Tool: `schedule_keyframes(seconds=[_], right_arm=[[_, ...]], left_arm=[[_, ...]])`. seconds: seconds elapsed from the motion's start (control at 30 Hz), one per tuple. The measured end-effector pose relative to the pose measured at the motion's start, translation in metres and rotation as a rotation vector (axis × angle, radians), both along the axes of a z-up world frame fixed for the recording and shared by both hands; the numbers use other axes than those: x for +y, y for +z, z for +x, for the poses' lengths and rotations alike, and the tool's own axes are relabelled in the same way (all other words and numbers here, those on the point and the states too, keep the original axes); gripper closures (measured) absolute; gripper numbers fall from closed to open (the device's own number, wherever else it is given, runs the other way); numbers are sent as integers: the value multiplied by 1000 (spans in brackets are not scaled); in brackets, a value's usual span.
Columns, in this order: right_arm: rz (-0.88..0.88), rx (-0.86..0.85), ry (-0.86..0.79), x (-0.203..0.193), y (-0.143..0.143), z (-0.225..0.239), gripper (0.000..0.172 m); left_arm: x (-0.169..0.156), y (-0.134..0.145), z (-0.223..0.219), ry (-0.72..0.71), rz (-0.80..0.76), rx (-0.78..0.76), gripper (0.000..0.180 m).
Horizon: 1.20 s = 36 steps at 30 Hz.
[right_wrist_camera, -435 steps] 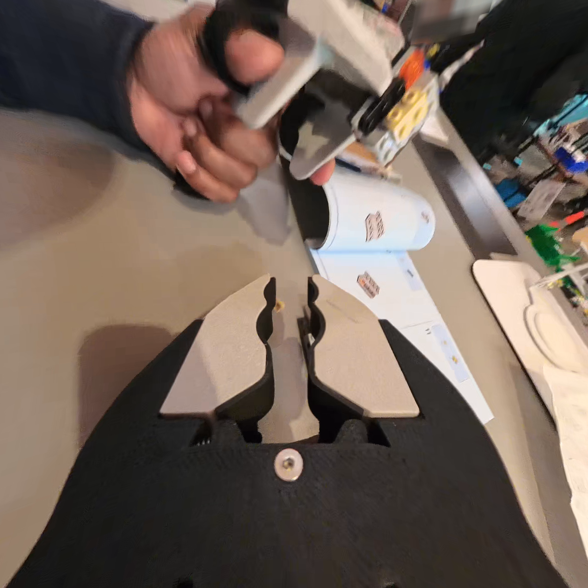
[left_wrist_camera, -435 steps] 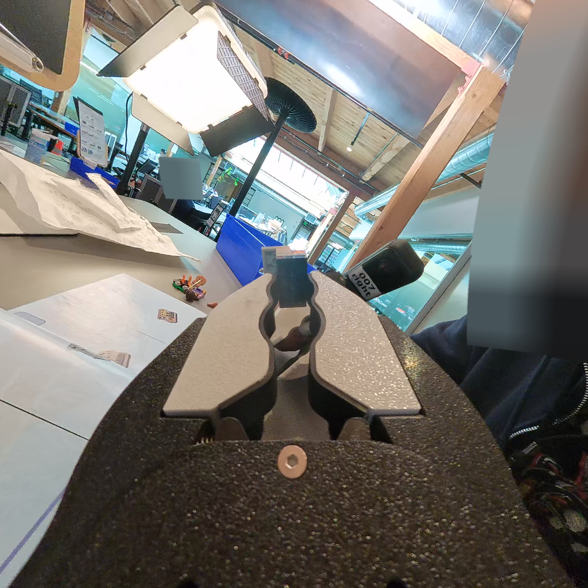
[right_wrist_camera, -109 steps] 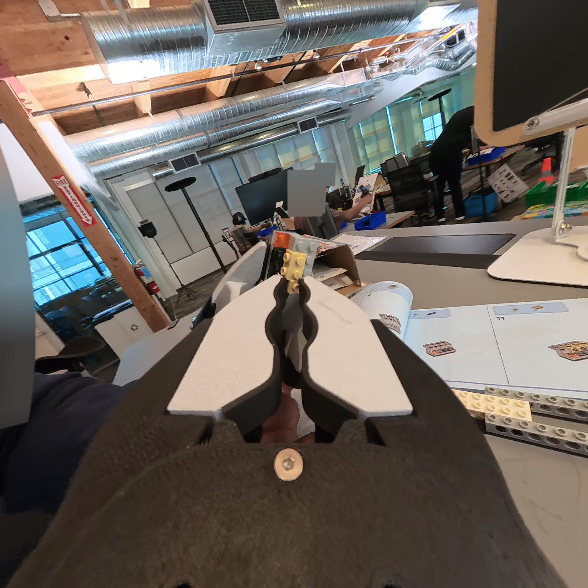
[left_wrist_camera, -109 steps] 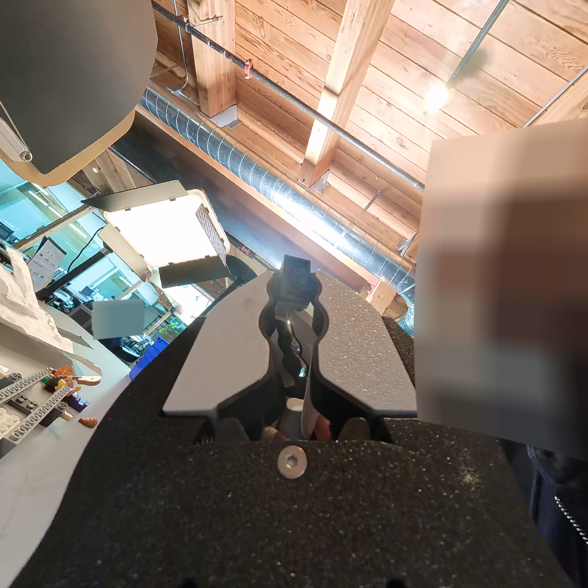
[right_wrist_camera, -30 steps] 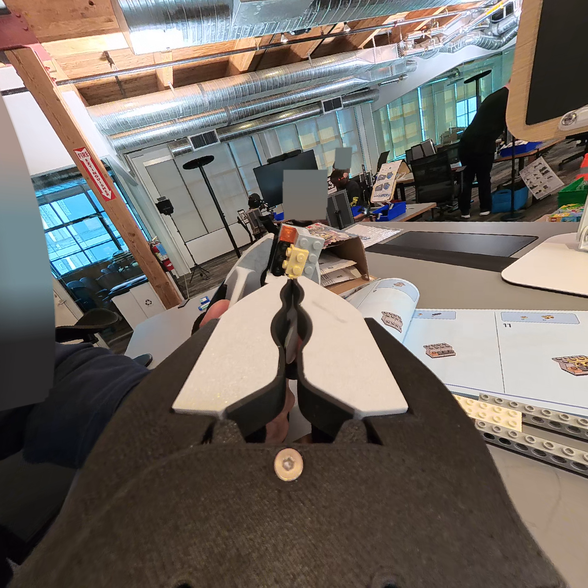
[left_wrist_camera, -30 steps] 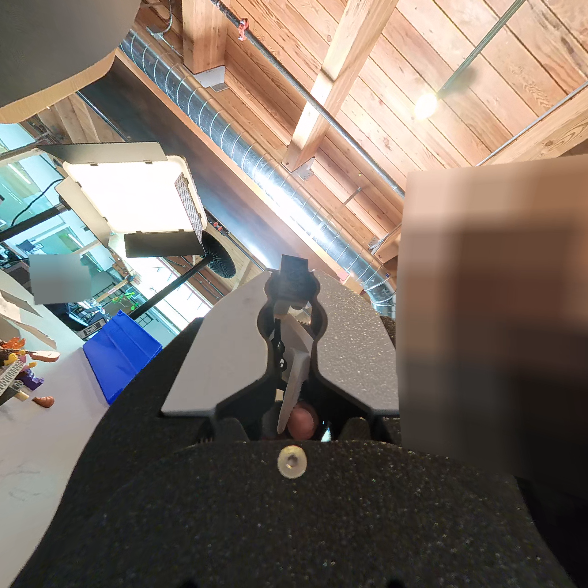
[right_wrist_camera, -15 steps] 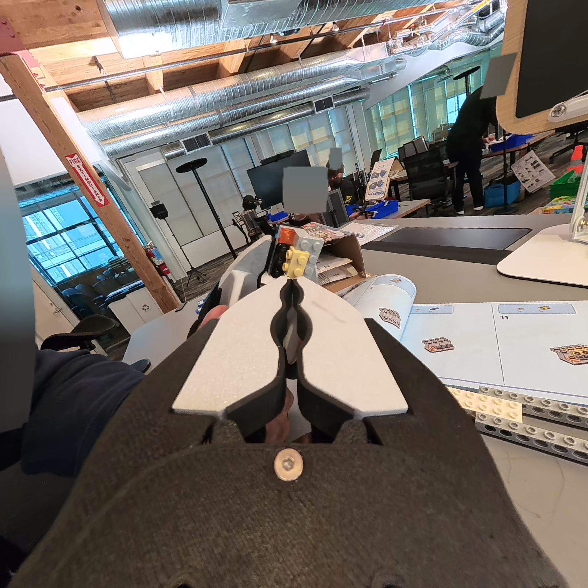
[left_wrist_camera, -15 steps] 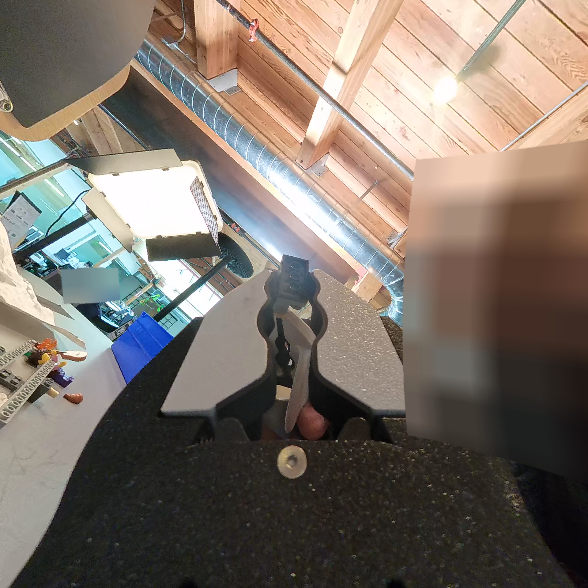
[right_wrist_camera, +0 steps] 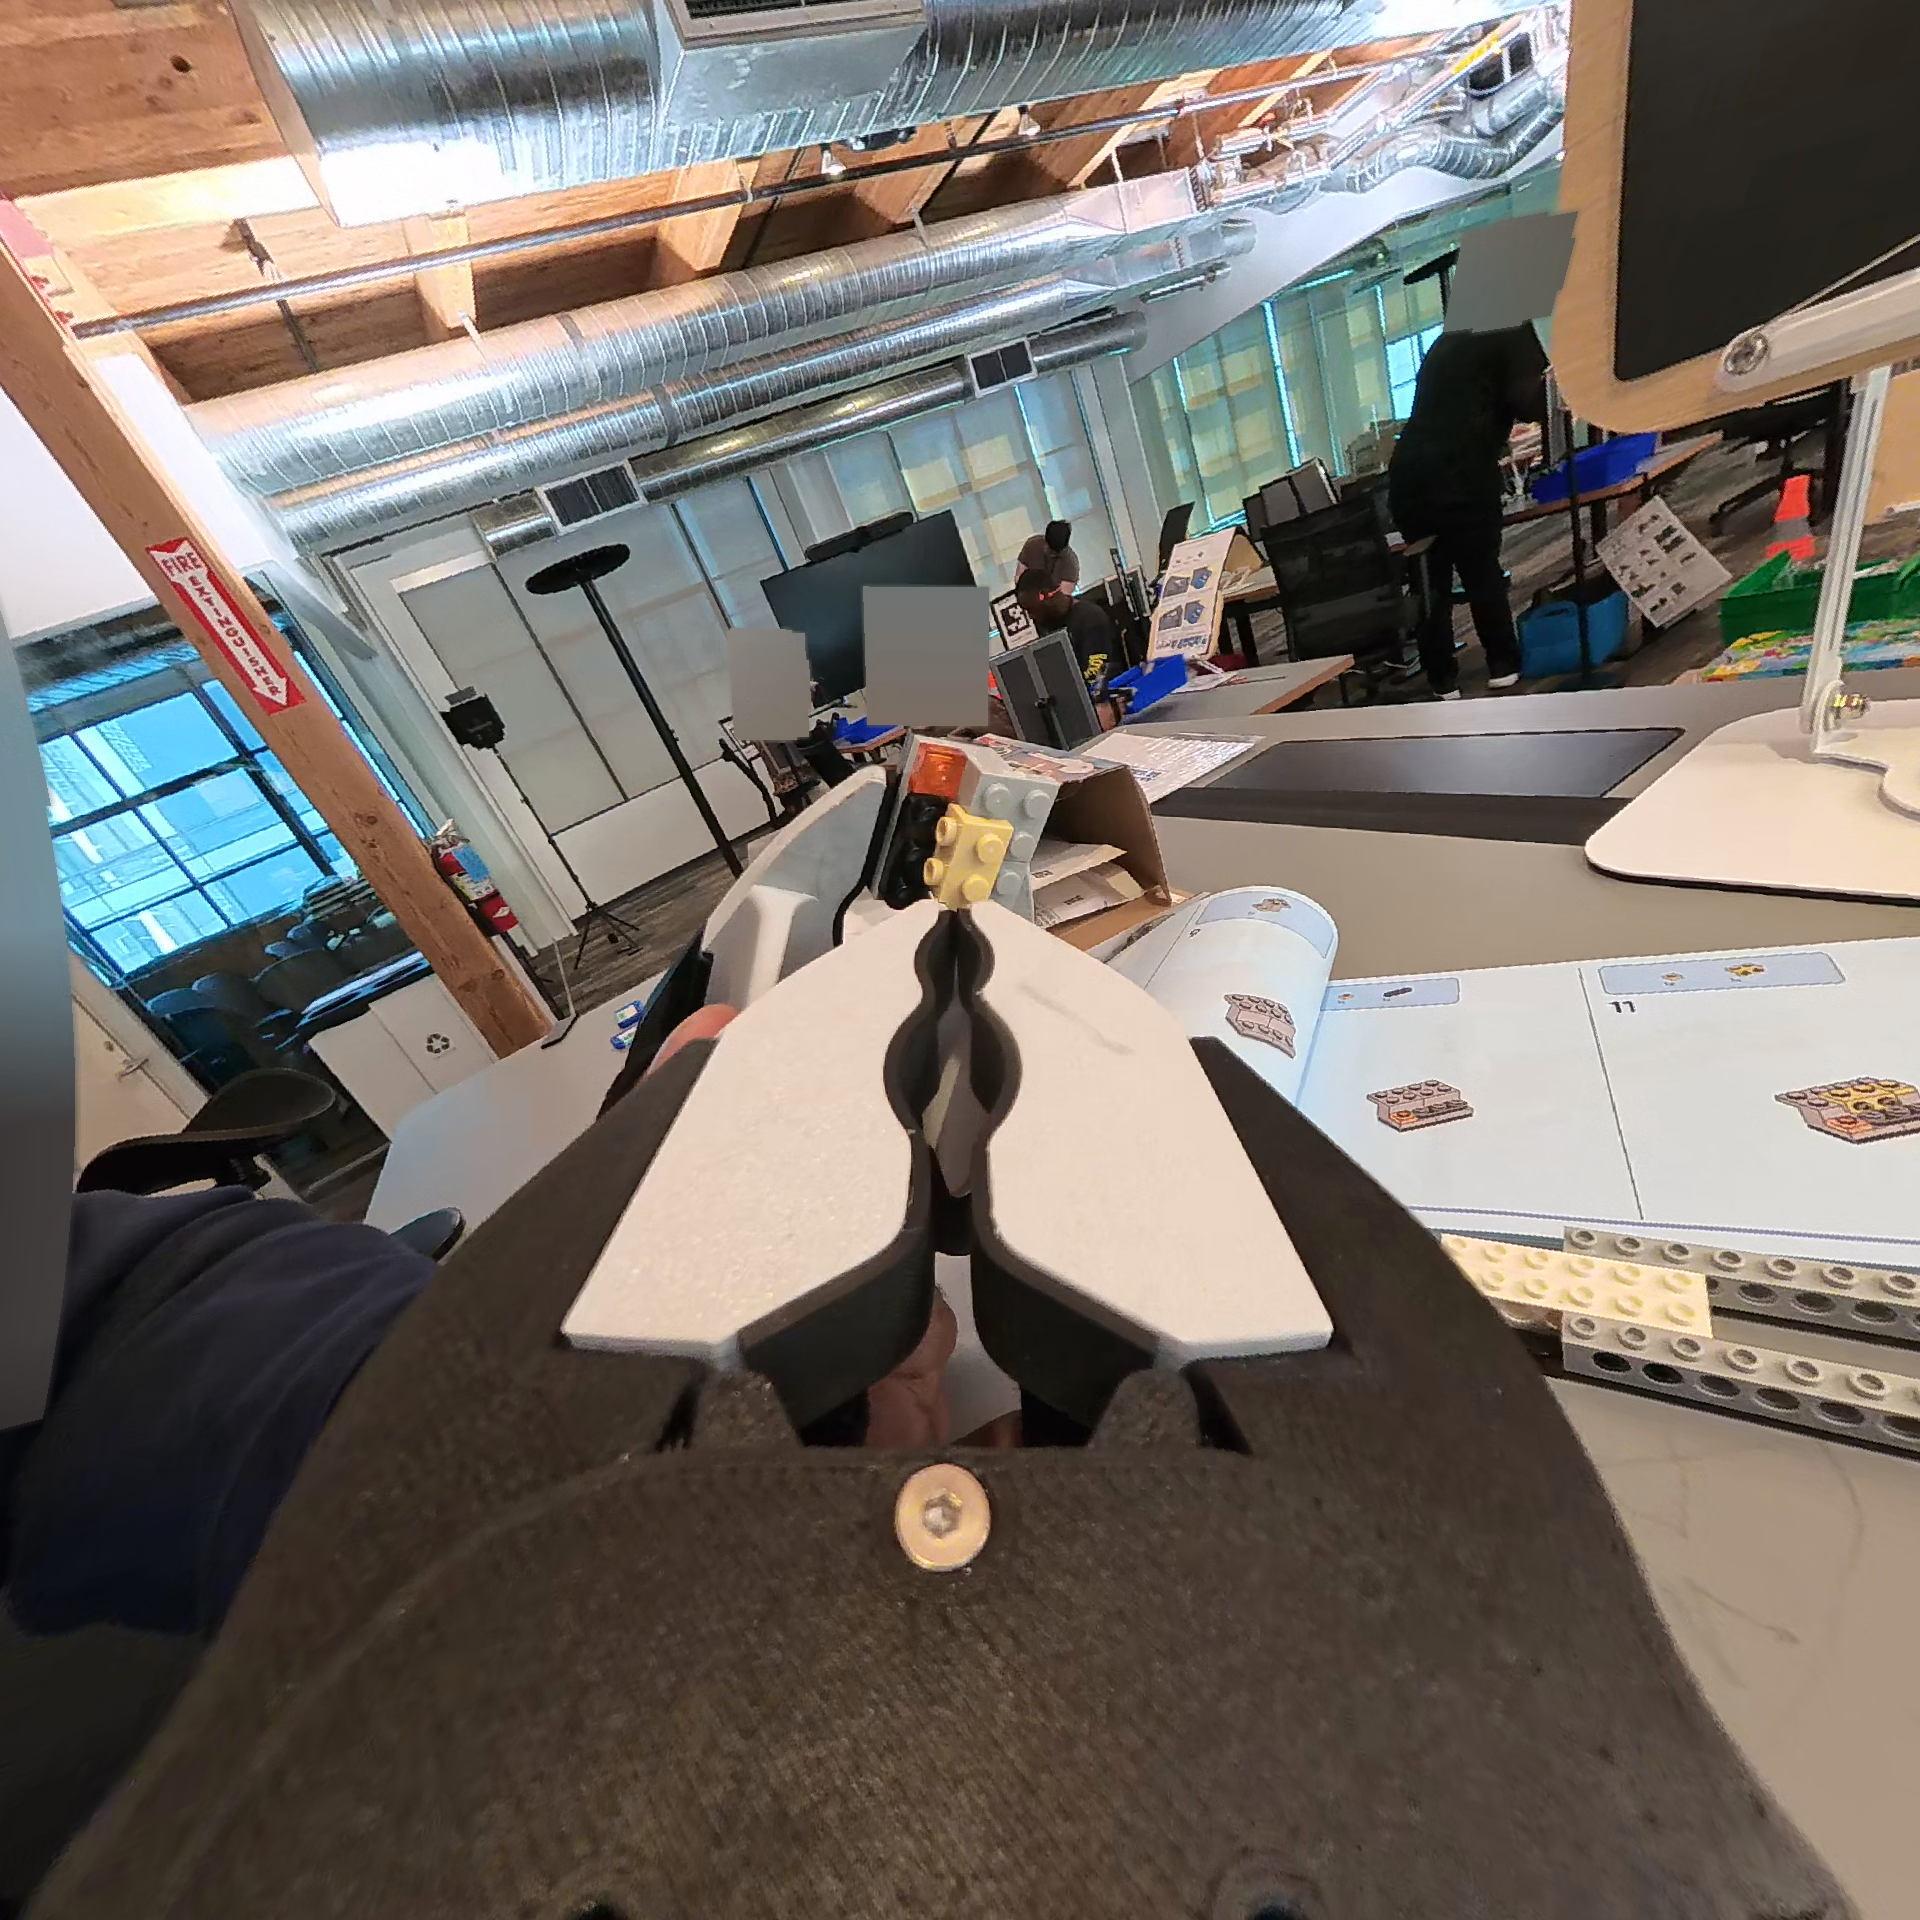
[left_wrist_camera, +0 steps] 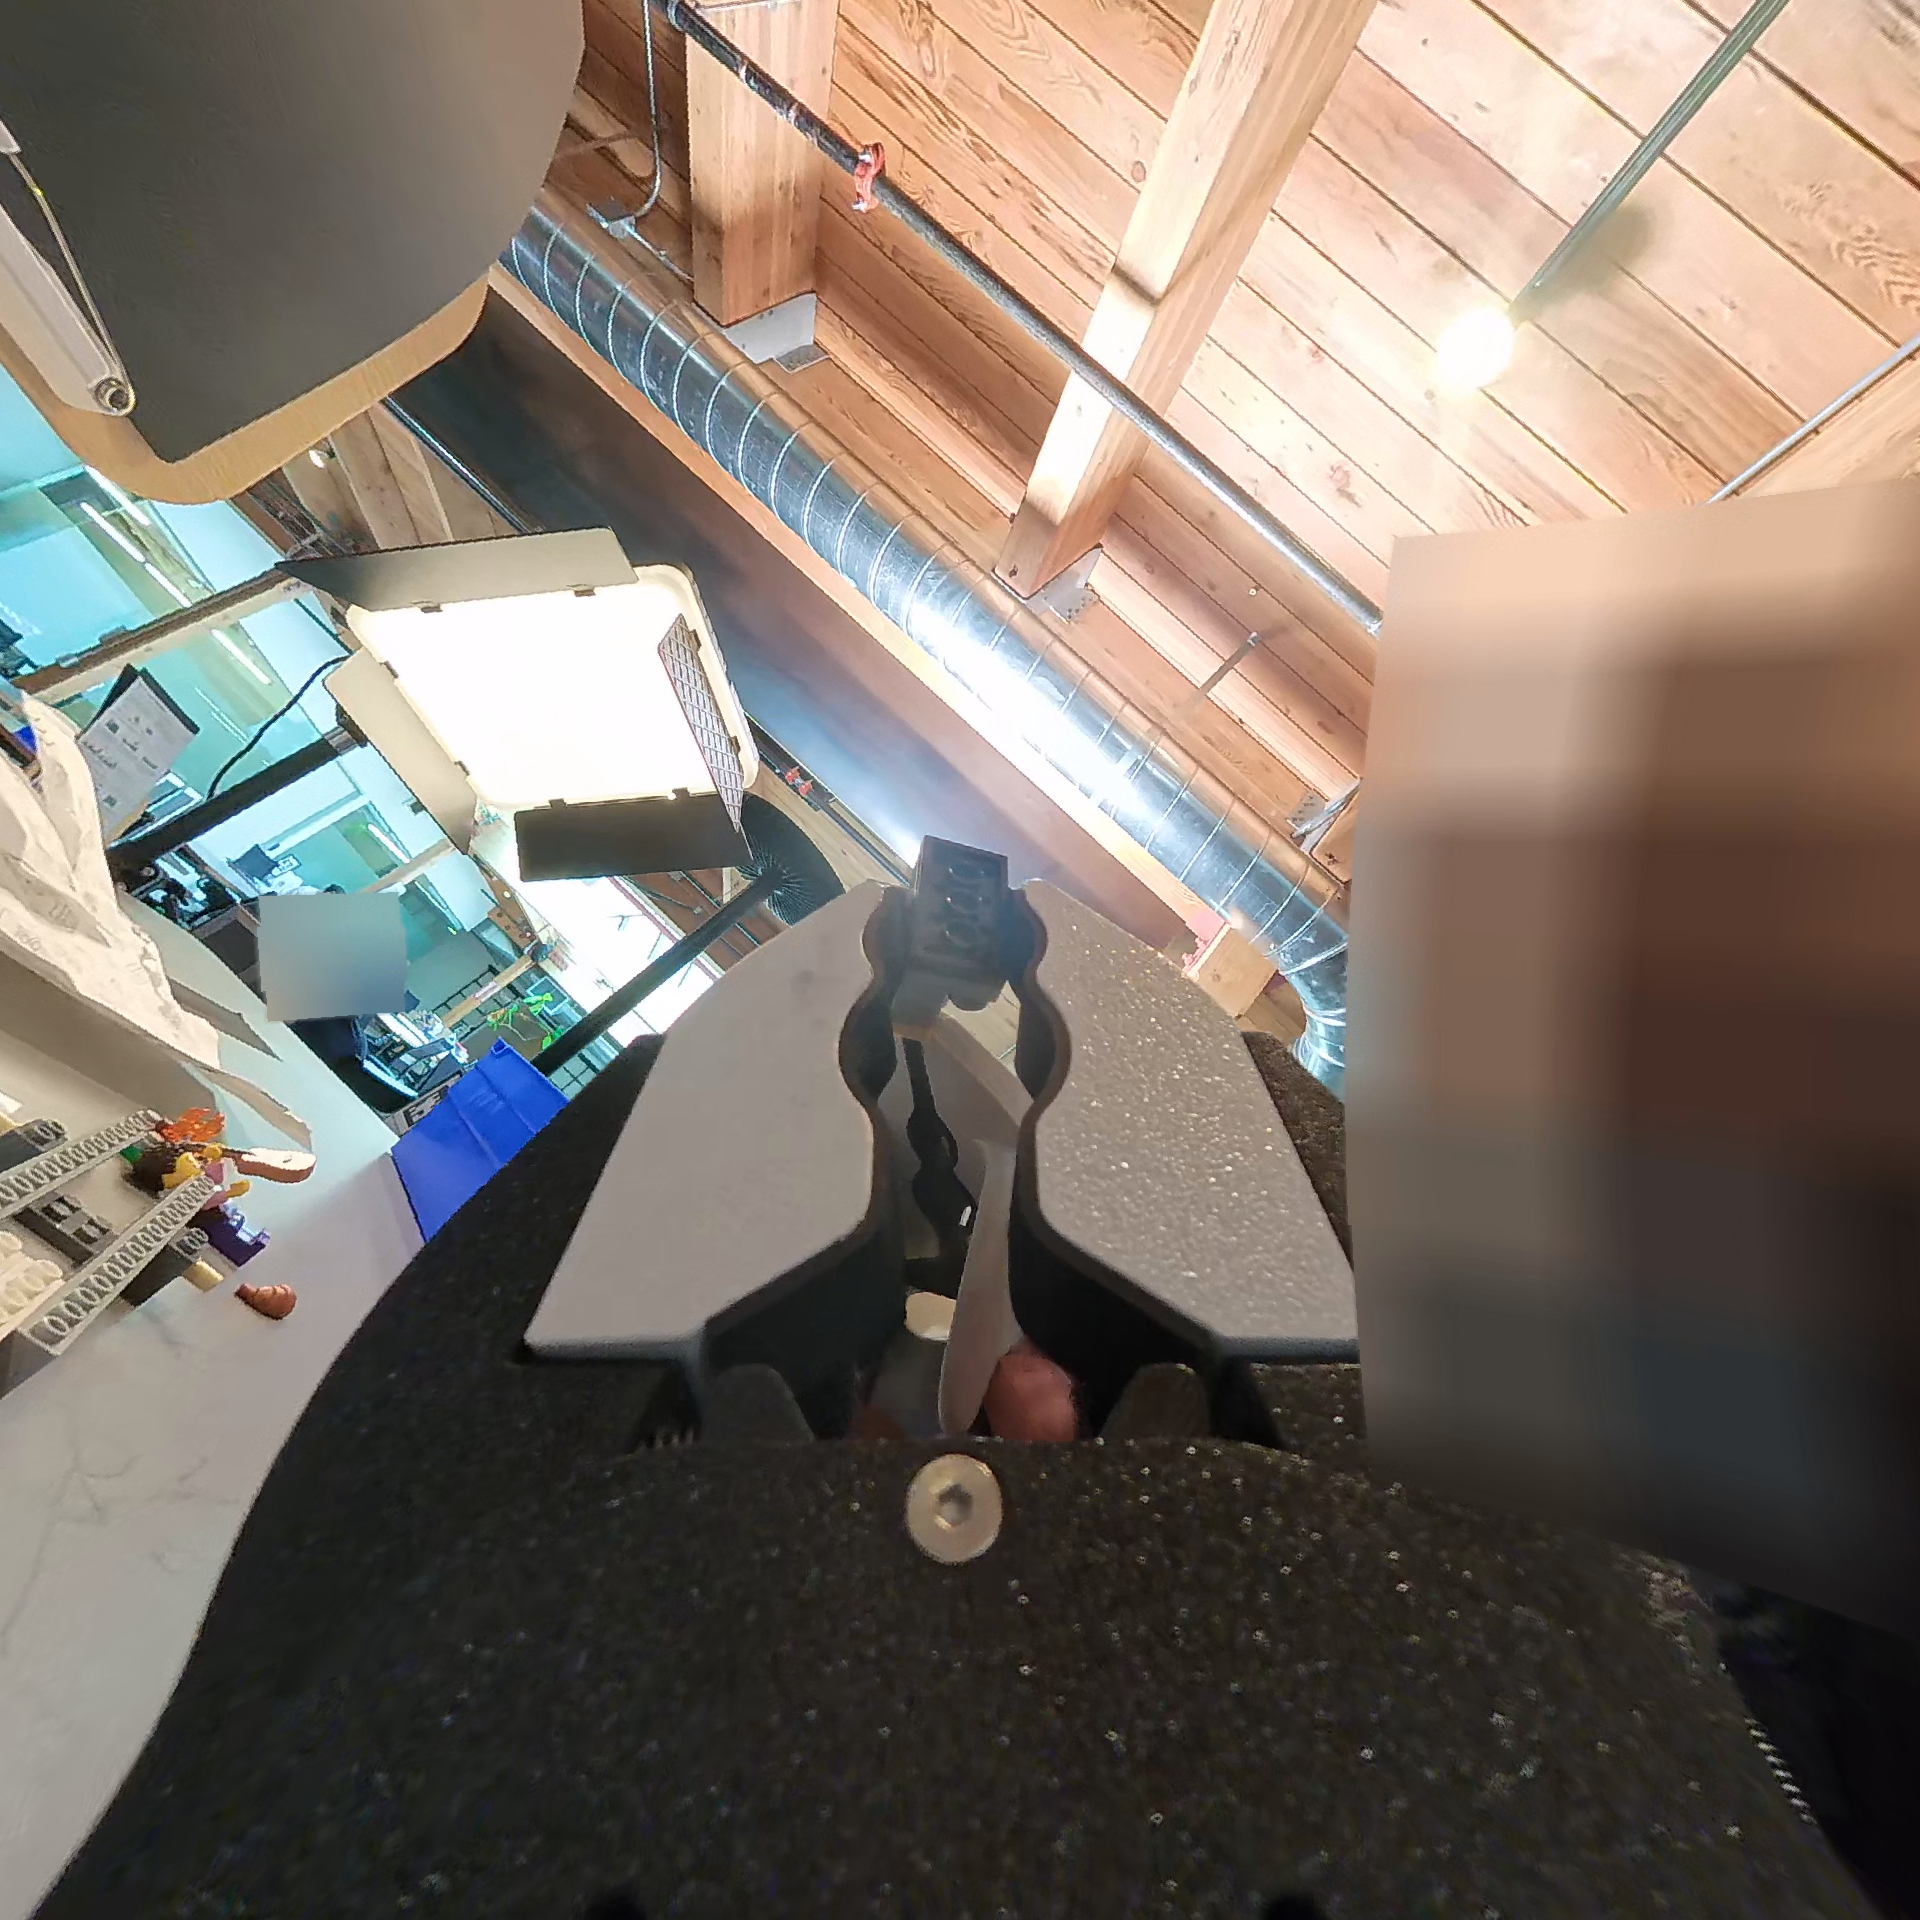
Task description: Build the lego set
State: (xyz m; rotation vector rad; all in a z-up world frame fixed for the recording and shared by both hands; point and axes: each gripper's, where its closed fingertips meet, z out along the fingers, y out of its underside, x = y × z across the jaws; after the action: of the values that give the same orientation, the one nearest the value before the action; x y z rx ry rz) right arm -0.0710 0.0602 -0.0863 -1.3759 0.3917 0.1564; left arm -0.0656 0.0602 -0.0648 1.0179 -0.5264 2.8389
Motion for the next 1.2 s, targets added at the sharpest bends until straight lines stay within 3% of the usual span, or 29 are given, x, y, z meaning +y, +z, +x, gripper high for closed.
schedule_keyframes(seconds=[0.27, 0.3, 0.43, 0.6, 0.77, 1.2], right_arm=[[-34, -47, 21, 0, -1, 4, 171], [-26, -59, 33, -1, 2, 4, 165], [69, -55, 30, -13, 14, 15, 154], [29, -55, 93, -6, 4, 11, 145], [22, -91, 128, -2, 4, -1, 135], [138, -54, 183, -15, 18, 1, 146]], left_arm=[[1, -1, 4, -48, 31, 6, 162], [2, 1, 4, -68, 24, -4, 163], [19, 3, 5, -133, -119, -17, 162], [13, 6, 1, -235, -187, -48, 162], [2, 7, -1, -220, -102, -54, 162], [-24, 8, -7, -142, 183, -90, 162]])
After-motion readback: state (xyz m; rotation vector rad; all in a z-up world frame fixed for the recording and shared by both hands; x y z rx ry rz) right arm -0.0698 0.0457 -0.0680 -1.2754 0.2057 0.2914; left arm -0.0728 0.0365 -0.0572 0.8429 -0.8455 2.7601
